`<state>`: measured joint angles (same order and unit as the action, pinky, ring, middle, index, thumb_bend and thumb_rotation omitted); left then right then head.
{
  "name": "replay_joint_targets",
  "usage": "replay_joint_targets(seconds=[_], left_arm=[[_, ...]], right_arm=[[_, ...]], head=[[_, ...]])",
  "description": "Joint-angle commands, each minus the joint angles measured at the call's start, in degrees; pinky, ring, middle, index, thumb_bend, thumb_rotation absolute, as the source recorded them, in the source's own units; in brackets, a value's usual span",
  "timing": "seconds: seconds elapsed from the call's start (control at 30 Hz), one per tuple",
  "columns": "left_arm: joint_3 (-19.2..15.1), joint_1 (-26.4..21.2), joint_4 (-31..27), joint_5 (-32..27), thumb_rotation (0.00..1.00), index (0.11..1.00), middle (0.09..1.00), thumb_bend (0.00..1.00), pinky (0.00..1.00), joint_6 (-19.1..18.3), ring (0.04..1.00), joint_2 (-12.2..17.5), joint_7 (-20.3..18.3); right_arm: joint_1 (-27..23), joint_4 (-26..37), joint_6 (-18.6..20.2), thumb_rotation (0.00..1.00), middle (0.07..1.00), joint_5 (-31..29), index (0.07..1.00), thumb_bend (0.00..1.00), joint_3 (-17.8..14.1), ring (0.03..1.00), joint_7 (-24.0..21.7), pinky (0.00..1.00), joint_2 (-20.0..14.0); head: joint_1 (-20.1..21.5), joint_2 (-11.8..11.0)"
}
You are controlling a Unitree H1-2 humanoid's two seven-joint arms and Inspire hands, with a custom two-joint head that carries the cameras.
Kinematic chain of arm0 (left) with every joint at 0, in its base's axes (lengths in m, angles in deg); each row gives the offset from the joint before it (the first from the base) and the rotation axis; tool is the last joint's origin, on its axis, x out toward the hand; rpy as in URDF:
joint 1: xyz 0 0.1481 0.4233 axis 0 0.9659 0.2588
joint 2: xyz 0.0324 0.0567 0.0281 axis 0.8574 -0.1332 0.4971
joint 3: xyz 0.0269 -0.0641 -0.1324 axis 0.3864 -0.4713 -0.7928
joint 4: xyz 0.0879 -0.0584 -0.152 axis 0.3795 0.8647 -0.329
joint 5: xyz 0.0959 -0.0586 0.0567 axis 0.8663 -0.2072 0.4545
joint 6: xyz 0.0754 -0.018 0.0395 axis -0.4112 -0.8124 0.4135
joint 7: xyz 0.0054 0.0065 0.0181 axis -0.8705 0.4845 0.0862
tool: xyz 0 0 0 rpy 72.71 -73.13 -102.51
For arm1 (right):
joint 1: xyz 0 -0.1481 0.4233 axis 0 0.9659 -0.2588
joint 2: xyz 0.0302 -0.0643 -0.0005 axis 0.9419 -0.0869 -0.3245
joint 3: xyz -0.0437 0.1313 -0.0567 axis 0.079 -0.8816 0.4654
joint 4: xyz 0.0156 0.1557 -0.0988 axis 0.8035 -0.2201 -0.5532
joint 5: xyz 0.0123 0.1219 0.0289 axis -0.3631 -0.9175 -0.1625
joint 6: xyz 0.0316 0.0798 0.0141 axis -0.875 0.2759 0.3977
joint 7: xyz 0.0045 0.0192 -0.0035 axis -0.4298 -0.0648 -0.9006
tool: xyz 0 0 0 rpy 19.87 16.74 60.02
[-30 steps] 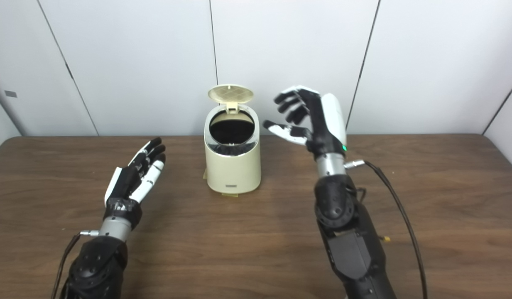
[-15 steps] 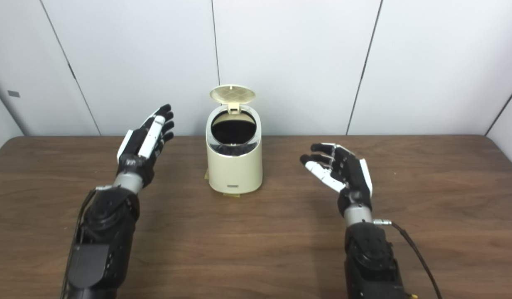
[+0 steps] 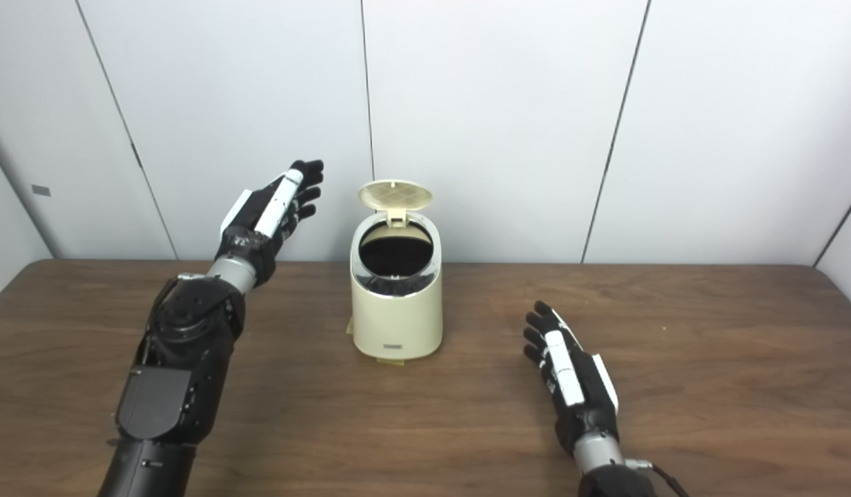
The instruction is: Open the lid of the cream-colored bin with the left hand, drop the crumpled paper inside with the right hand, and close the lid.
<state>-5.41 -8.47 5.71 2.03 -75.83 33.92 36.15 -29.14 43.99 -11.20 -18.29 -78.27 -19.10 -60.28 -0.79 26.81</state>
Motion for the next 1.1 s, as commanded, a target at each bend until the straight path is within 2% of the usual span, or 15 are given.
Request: replay_joint_targets(seconds=[0.0, 0.17, 0.3, 0.43, 0.57, 0.7, 0.8, 0.9, 1.07], left_arm=[[1.0, -5.0, -1.5, 0.9, 0.82, 0.860, 0.889, 0.47, 0.93, 0.5, 0.919, 1.1, -0.7], [4.8, -7.6, -1.1, 3.3, 0.92, 0.838, 0.872, 0.44, 0.95, 1.3, 0.918, 2.8, -3.1], [9.3, -9.7, -0.6, 6.7, 0.99, 0.831, 0.876, 0.43, 0.96, 3.2, 0.927, 4.5, -6.0], [15.0, -11.2, -1.4, 14.0, 1.00, 0.840, 0.897, 0.43, 0.92, 4.2, 0.931, 6.3, -6.9], [20.5, -12.7, -2.5, 22.5, 1.00, 0.804, 0.882, 0.49, 0.89, 4.6, 0.927, 8.2, -7.4], [25.2, -13.6, -2.5, 30.5, 1.00, 0.749, 0.875, 0.52, 0.77, 9.7, 0.892, 10.7, -7.5], [28.3, -14.2, -2.0, 37.1, 1.00, 0.726, 0.870, 0.56, 0.74, 13.6, 0.877, 12.5, -7.4], [30.2, -14.2, -2.8, 42.5, 1.00, 0.733, 0.879, 0.62, 0.76, 14.4, 0.904, 13.4, -8.8], [30.8, -13.3, -4.4, 48.3, 1.00, 0.742, 0.870, 0.59, 0.80, 14.9, 0.917, 13.7, -10.3]], right_arm=[[-0.6, 0.5, -2.5, 0.90, 0.897, -1.1, 0.915, 0.58, 0.0, 0.918, -0.7, 0.97, 0.0], [0.3, -0.3, -4.3, 0.92, 0.917, -3.0, 0.923, 0.58, -0.6, 0.933, -1.2, 1.00, 0.3], [0.5, -0.7, -4.4, 0.95, 0.925, -3.1, 0.934, 0.59, -0.7, 0.934, -0.7, 0.99, 0.3], [0.8, -0.9, -4.5, 0.95, 0.919, -3.1, 0.934, 0.59, -0.4, 0.931, -0.6, 0.96, 0.4], [0.9, -1.2, -5.0, 0.96, 0.918, -2.7, 0.942, 0.61, 0.0, 0.927, -0.5, 0.93, 0.7], [1.2, -1.1, -4.9, 0.97, 0.911, -2.6, 0.948, 0.61, 0.4, 0.915, -0.3, 0.90, 1.2], [1.6, -1.0, -5.2, 0.98, 0.909, -2.8, 0.948, 0.60, 0.6, 0.915, -0.3, 0.91, 1.6], [1.8, -0.9, -5.4, 0.98, 0.903, -2.9, 0.946, 0.59, 0.8, 0.911, -0.2, 0.91, 2.0], [2.4, -0.8, -5.7, 0.99, 0.906, -2.9, 0.948, 0.59, 1.2, 0.917, -0.5, 0.92, 2.2]], head=[[0.1, 0.3], [0.2, 0.5], [0.2, 0.5], [0.2, 0.5], [-0.1, 0.7], [-0.5, 0.9], [-0.5, 1.0], [-0.7, 1.1], [-1.0, 1.3]])
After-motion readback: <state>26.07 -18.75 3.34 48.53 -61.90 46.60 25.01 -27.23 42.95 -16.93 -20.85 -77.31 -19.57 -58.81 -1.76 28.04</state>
